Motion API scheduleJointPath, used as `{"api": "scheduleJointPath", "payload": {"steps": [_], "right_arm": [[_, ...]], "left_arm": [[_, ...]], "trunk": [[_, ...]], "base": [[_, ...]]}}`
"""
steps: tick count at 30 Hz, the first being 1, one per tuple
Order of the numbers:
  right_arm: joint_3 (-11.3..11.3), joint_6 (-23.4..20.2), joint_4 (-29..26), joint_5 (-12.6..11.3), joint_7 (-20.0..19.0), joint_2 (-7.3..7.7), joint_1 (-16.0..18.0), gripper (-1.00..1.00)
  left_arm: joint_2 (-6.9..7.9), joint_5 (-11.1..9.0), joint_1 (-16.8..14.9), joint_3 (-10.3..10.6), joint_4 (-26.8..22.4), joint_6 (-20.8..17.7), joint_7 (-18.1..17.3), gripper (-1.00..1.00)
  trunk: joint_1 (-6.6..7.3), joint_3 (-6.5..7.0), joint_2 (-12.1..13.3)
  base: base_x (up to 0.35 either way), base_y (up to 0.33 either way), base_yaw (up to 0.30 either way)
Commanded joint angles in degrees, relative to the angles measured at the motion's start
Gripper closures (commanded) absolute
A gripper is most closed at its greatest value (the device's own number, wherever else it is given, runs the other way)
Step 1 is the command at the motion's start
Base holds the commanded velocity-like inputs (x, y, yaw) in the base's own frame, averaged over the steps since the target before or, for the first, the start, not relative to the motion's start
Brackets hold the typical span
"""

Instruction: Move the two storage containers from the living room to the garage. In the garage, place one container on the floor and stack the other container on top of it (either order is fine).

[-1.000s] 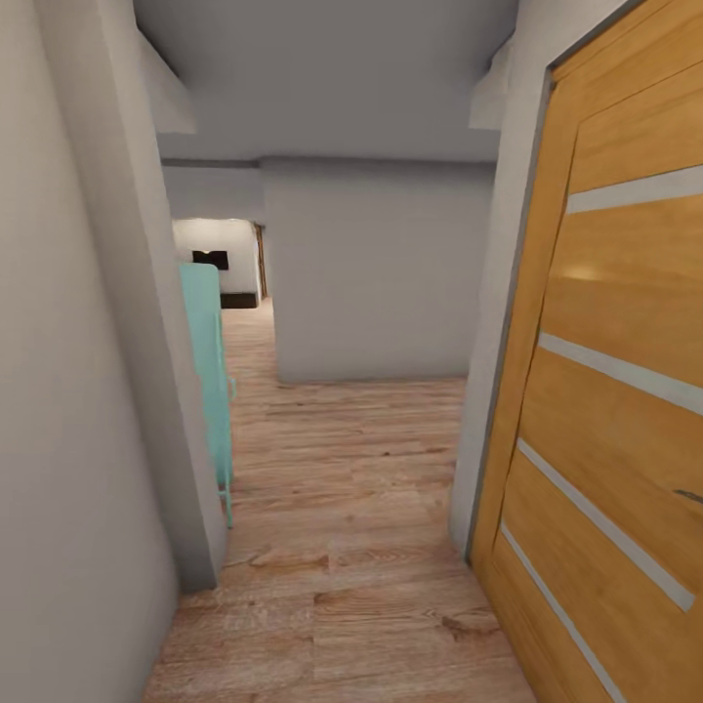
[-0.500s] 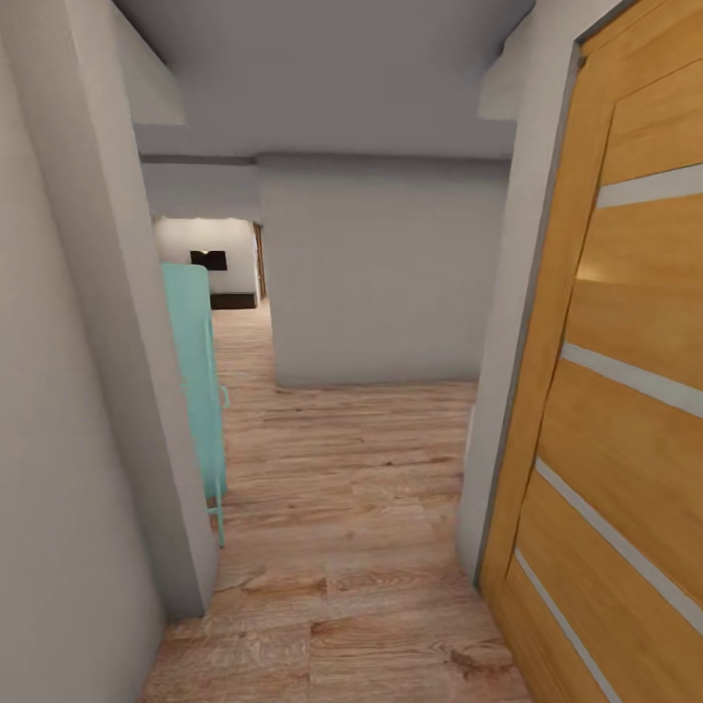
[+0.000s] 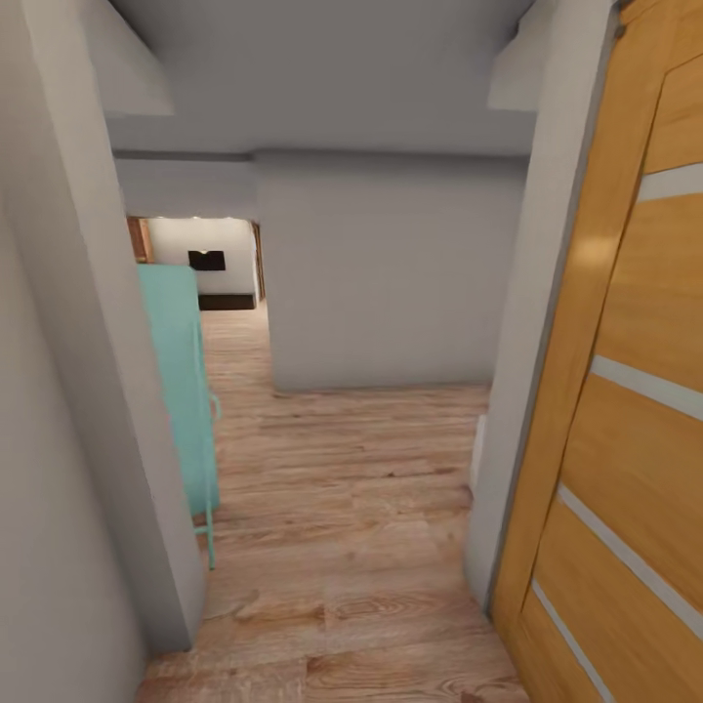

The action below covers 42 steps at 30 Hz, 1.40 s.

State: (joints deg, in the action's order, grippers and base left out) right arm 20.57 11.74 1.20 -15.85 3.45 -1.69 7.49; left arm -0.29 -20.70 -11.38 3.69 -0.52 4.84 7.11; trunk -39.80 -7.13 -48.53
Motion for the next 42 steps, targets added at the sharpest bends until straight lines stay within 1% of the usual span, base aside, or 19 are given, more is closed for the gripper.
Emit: {"api": "scheduleJointPath", "payload": {"steps": [1,3,5,8,15,23,33,42], "right_arm": [[0.57,0.15,0.17,-0.11,0.16,-0.01,0.07,-1.00],[0.57,0.05,0.23,1.13,0.26,0.01,0.07,-1.00],[0.37,0.04,0.33,3.85,0.41,-0.06,0.07,-1.00],[0.22,0.27,0.49,5.23,0.43,-0.16,0.07,-1.00],[0.06,0.41,0.55,5.56,0.42,-0.04,0.07,-1.00],[-0.17,0.47,0.56,5.24,0.42,-0.01,0.07,-1.00],[-0.25,0.41,0.56,5.15,0.34,-0.21,0.07,-1.00],[-0.27,0.42,0.56,5.13,0.34,-0.10,0.07,-1.00]], "left_arm": [[0.00,-0.40,-0.04,0.40,0.03,0.17,0.18,-1.00],[0.00,-0.41,-0.04,0.37,0.01,0.17,0.18,-1.00],[0.02,-0.44,-0.04,0.36,0.01,0.17,0.18,-1.00],[0.03,-0.46,-0.04,0.35,0.03,0.16,0.18,-1.00],[0.03,-0.41,-0.04,0.35,0.01,0.17,0.18,-1.00],[0.01,-0.44,-0.04,0.35,-0.01,0.17,0.18,-1.00],[-0.05,-0.40,-0.04,0.35,-0.01,0.15,0.18,-1.00],[-0.06,-0.40,-0.04,0.35,0.05,0.14,0.18,-1.00]], "trunk": [[-0.04,-0.09,-0.05],[-0.04,-0.09,-0.05],[-0.04,-0.09,-0.05],[-0.04,-0.09,-0.05],[-0.04,-0.09,-0.05],[-0.04,-0.09,-0.05],[-0.04,-0.09,-0.05],[-0.04,-0.09,-0.05]], "base": [[0.321,0.000,0.000],[0.321,0.000,0.000],[0.321,0.000,0.000],[0.321,0.000,0.000],[0.321,0.000,0.015],[0.321,0.000,0.171],[0.321,0.000,0.010],[0.321,0.000,0.000]]}}
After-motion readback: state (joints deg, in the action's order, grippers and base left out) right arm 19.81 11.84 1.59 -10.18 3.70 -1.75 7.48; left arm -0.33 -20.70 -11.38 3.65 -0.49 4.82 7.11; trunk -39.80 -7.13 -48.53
